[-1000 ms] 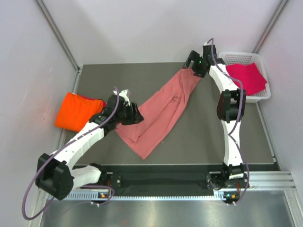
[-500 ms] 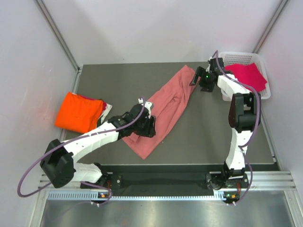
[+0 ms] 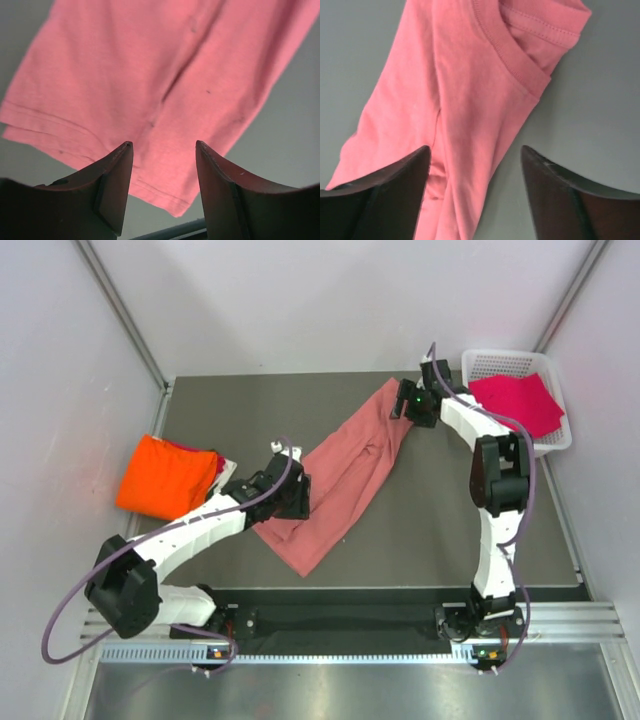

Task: Fold and stack the t-shirts
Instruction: Fold the tshirt

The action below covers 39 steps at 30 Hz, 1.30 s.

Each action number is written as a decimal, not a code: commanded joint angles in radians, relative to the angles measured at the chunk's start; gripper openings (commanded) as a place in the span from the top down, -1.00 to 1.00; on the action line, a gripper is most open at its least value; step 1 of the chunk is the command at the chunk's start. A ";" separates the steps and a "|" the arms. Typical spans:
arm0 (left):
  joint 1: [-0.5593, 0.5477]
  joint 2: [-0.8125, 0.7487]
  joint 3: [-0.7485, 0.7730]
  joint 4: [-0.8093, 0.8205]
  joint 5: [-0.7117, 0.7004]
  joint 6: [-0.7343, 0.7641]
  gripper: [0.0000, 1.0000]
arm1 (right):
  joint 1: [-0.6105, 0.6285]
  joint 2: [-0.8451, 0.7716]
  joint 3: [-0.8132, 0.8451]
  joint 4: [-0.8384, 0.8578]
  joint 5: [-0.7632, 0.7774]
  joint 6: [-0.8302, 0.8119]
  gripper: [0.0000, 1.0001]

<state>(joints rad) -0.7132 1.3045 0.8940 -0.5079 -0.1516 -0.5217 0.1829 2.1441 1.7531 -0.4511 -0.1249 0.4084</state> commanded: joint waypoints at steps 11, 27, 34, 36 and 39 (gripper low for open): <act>0.150 -0.054 -0.001 0.006 0.067 -0.004 -0.17 | -0.048 -0.024 -0.110 0.080 0.110 0.033 0.67; 0.196 -0.047 0.005 0.034 0.093 -0.011 -0.17 | -0.030 -0.191 -0.226 0.161 0.152 -0.012 -0.22; 0.199 -0.051 0.005 0.035 0.098 -0.006 -0.17 | 0.038 -0.060 -0.043 0.031 0.303 -0.124 -0.03; 0.201 -0.048 0.008 0.035 0.106 -0.001 -0.17 | 0.061 -0.046 -0.024 0.026 0.338 -0.155 -0.03; 0.202 -0.042 0.011 0.035 0.109 -0.001 -0.17 | 0.084 -0.020 0.006 0.011 0.381 -0.186 -0.03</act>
<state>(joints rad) -0.5175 1.2594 0.8921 -0.4992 -0.0570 -0.5259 0.2451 2.0926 1.7012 -0.4042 0.1722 0.2867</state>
